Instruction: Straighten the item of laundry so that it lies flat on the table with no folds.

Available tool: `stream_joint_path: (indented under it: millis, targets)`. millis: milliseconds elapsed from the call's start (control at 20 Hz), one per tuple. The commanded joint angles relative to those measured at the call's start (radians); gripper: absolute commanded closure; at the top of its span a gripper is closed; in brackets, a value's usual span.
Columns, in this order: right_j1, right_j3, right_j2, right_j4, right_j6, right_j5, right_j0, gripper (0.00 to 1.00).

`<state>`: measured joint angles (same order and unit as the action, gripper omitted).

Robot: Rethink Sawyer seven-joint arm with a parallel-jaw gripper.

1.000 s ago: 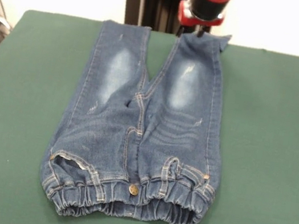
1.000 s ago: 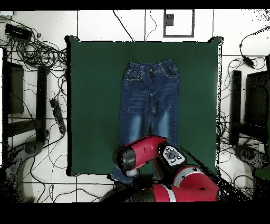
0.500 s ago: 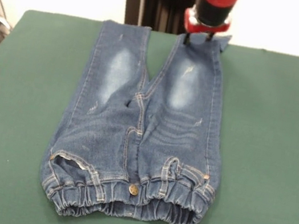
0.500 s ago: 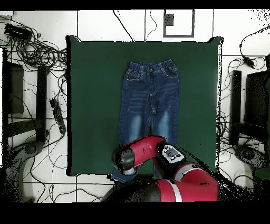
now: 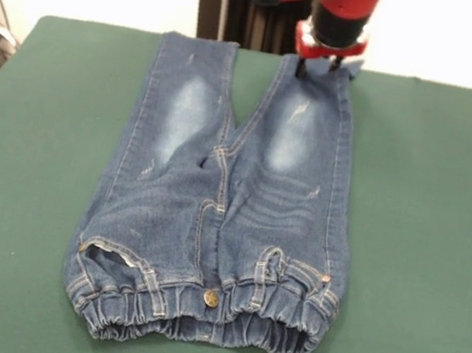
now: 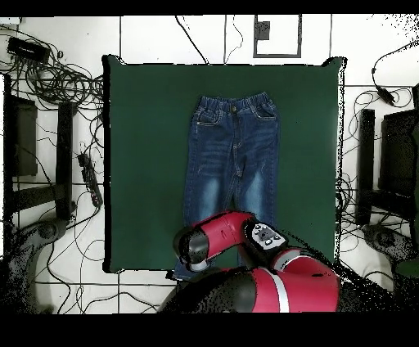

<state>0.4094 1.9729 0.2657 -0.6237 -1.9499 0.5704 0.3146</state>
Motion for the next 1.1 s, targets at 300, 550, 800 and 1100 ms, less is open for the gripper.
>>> stream_joint_path:
  millis: [300,550,800,1100]
  targets:
    - [-0.205,-0.137,0.046,-0.019,0.045,0.011,-0.021,0.00]
    - [-0.198,-0.129,0.016,-0.031,0.053,0.066,-0.030,0.00]
    - [-0.187,-0.114,-0.021,-0.046,0.063,0.132,-0.031,0.00]
    - [-0.149,-0.093,-0.074,-0.067,0.051,0.186,-0.044,0.00]
